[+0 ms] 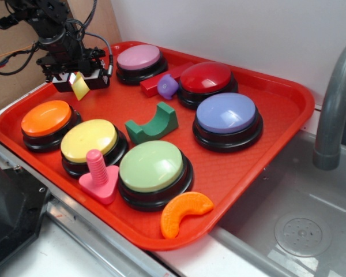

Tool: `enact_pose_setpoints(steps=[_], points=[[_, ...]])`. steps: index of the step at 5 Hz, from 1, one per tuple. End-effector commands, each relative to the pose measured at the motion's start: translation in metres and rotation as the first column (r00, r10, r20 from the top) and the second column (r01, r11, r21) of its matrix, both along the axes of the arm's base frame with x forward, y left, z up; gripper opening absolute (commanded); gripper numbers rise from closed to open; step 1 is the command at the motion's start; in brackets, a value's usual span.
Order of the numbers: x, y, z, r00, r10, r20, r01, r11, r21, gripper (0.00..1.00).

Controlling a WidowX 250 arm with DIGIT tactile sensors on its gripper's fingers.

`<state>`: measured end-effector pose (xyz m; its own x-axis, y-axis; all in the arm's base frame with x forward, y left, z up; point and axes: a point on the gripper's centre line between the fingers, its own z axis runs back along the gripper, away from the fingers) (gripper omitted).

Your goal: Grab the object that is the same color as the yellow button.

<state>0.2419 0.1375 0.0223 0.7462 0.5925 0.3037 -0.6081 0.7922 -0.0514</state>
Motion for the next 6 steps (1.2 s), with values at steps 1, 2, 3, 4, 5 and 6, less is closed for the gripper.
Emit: enact_pose_setpoints(steps=[1, 2, 3, 4, 5, 6], points=[[0.002, -0.002, 0.040, 0.998, -0.065, 0.006, 0.064, 0.997, 0.048, 0.00], [-0.002, -0.015, 0.087, 0.986, -0.149, -0.080, 0.149, 0.989, -0.010, 0.00], [-0.010, -0.045, 0.121, 0.970, -0.230, -0.076, 0.225, 0.972, -0.070, 0.00], [-0.019, -0.075, 0.143, 0.953, -0.300, -0.047, 0.292, 0.947, -0.131, 0.00], [-0.028, -0.101, 0.151, 0.922, -0.384, -0.046, 0.370, 0.911, -0.182, 0.00], [-0.033, -0.100, 0.149, 0.930, -0.362, -0.062, 0.352, 0.926, -0.136, 0.00]])
